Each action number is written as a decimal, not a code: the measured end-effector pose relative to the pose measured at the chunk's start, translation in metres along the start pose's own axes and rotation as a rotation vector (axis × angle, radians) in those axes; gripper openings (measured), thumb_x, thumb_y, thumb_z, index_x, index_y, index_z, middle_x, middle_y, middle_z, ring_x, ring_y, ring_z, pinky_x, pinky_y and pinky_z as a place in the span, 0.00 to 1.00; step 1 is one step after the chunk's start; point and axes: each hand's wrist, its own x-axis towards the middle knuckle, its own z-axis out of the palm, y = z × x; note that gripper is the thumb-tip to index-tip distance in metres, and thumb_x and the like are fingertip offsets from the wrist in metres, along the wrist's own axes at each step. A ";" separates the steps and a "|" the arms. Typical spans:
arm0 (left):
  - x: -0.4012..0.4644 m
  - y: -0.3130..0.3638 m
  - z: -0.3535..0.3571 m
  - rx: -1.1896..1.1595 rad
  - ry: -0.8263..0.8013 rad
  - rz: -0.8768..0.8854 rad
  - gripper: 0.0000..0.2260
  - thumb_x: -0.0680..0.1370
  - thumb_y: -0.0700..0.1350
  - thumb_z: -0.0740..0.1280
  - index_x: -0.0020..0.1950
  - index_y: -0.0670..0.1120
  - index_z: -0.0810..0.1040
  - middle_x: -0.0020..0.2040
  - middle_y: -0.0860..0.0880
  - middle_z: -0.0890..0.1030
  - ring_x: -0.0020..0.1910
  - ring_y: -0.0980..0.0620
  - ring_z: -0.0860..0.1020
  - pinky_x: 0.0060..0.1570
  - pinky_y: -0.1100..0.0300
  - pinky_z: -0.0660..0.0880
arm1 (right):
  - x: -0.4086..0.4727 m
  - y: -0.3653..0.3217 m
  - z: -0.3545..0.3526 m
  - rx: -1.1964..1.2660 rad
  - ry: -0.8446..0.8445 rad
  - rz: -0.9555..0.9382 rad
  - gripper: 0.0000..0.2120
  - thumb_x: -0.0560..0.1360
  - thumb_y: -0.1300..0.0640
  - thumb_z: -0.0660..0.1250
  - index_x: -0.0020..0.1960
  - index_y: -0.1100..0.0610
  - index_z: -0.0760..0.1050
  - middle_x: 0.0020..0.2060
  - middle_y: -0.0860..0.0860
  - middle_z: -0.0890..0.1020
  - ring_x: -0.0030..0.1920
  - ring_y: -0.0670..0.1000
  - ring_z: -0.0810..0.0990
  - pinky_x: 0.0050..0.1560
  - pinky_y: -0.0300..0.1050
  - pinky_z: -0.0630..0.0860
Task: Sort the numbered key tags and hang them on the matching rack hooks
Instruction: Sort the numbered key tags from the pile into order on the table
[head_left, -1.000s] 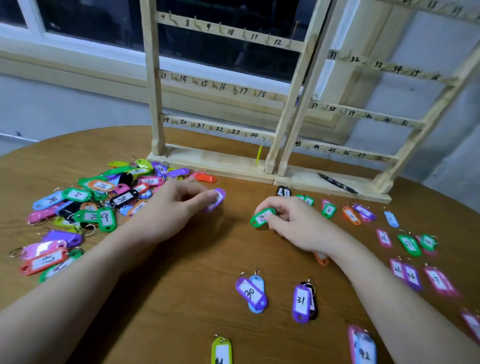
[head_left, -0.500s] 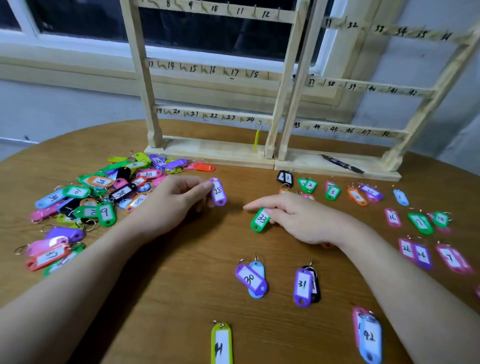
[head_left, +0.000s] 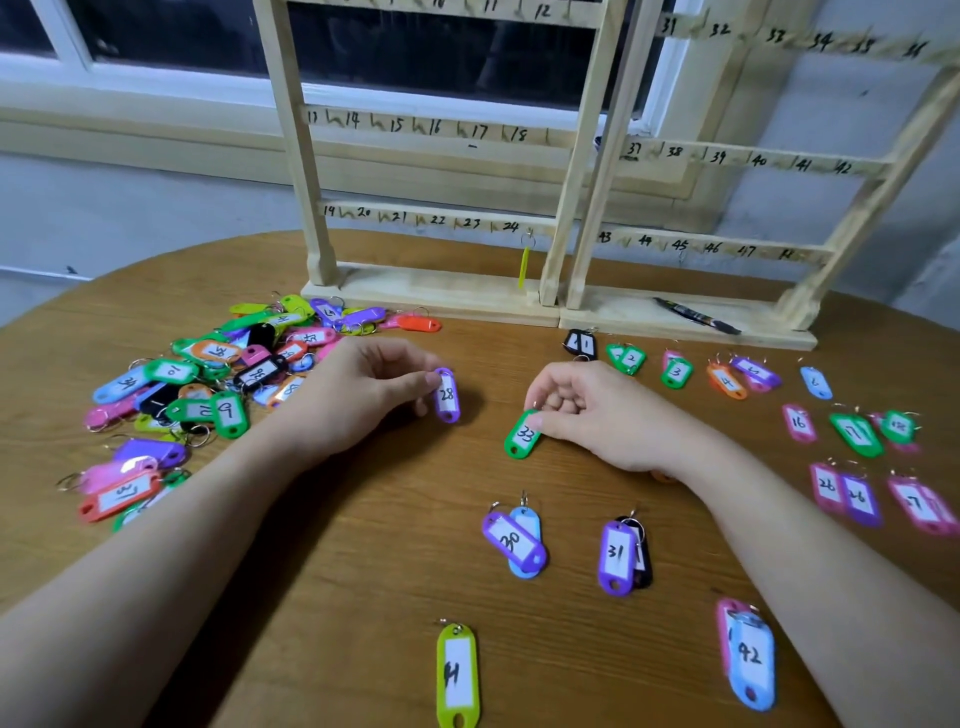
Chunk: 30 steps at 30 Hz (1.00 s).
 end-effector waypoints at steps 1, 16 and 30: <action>0.000 0.001 0.000 -0.004 0.001 -0.005 0.04 0.79 0.41 0.70 0.51 0.46 0.85 0.36 0.46 0.84 0.39 0.54 0.80 0.46 0.65 0.74 | -0.001 0.000 0.000 -0.001 0.001 0.001 0.03 0.79 0.57 0.71 0.52 0.55 0.79 0.36 0.44 0.76 0.34 0.39 0.71 0.39 0.35 0.71; 0.000 0.003 0.003 0.107 0.038 0.019 0.06 0.78 0.49 0.72 0.46 0.47 0.84 0.33 0.56 0.81 0.34 0.62 0.76 0.37 0.71 0.70 | -0.001 0.001 0.000 0.050 -0.039 -0.023 0.01 0.80 0.57 0.69 0.51 0.53 0.79 0.39 0.50 0.83 0.38 0.44 0.74 0.43 0.40 0.71; -0.010 0.023 0.017 0.037 -0.115 0.098 0.02 0.77 0.42 0.72 0.48 0.44 0.83 0.39 0.51 0.85 0.41 0.57 0.80 0.47 0.63 0.76 | -0.008 -0.004 -0.007 0.010 -0.051 -0.028 0.07 0.80 0.59 0.68 0.54 0.50 0.83 0.46 0.51 0.85 0.48 0.53 0.83 0.54 0.48 0.80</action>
